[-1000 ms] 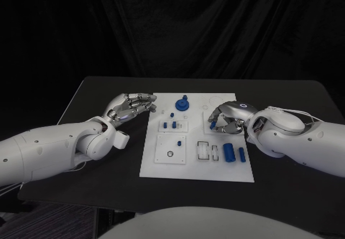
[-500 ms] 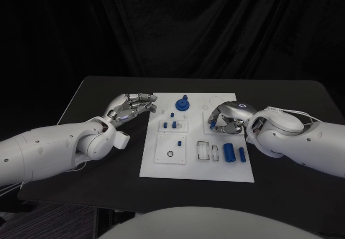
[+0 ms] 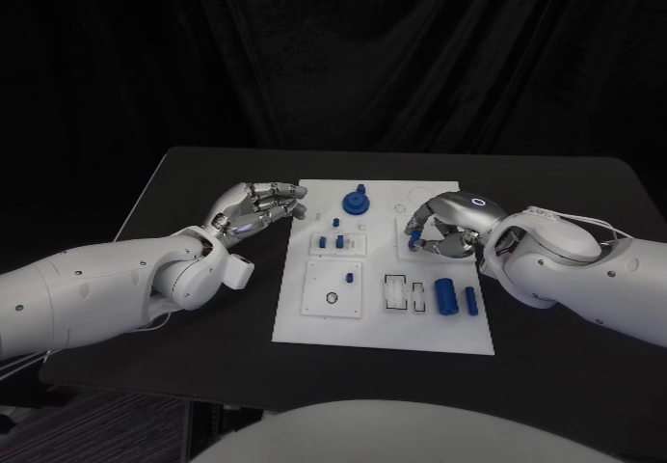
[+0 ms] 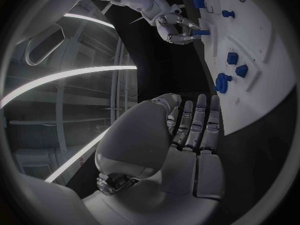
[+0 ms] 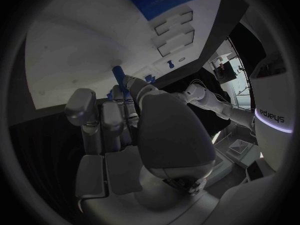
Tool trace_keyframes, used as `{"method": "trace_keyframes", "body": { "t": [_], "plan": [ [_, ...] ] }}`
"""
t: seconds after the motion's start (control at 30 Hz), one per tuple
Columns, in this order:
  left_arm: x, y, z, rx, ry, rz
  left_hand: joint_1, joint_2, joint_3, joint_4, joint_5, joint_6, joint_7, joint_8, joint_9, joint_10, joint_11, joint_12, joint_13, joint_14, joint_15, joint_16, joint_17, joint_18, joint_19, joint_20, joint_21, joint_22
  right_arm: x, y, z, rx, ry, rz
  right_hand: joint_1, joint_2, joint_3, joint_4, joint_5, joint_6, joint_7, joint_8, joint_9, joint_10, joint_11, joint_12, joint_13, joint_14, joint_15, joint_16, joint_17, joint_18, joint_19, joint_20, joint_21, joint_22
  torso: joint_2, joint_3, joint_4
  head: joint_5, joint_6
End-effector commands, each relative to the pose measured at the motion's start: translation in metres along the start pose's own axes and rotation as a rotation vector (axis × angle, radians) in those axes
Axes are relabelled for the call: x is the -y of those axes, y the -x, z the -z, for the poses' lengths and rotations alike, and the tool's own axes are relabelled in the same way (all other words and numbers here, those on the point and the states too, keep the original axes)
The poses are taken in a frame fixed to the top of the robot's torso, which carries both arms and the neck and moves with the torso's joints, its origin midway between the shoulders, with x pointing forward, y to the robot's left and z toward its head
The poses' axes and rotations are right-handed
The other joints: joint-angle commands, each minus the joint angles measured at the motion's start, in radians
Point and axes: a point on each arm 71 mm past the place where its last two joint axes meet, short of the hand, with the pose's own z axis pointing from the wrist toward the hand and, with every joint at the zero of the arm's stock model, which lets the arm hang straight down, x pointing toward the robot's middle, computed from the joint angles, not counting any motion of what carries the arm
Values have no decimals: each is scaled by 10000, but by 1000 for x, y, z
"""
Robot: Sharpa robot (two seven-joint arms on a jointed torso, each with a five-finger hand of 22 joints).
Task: Assemble the parts on the task board
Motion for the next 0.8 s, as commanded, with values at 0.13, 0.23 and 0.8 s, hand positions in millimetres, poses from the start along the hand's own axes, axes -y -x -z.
{"method": "trace_keyframes", "body": {
  "t": [0.13,0.23,0.8],
  "plan": [
    [5,-1,1,-73,-789,121,-29,42,65,-10,46,9,69,59,-10,54,21,-34,-9,-14,25,25,-9,80,-71,23,36,17,-10,24,1,758,238,-187,1,-45,89,-17,12,63,6,40,17,113,-34,-66,5,8,-34,-54,4,-158,-27,-43,-11,1198,-13,6,-4,42,-2],
    [5,-2,1,-73,-783,121,-29,42,65,-10,46,9,69,59,-10,54,21,-34,-9,-14,25,25,-9,80,-71,23,36,17,-19,29,3,751,439,-294,-52,-67,99,-5,-18,57,6,41,45,116,-32,-99,-3,15,-31,-56,11,-158,-28,-43,-13,1196,-10,-2,-4,42,-2],
    [0,-4,2,-139,-692,203,-56,67,118,-13,66,5,83,68,-13,66,31,-40,-37,-42,28,16,-37,74,-88,21,41,30,-98,-5,-9,-727,2886,-806,-216,-138,155,-42,-174,190,-83,151,331,387,-122,-244,-12,211,-99,66,379,-210,116,-87,283,1269,6,-15,25,48,-2]
  ]
}}
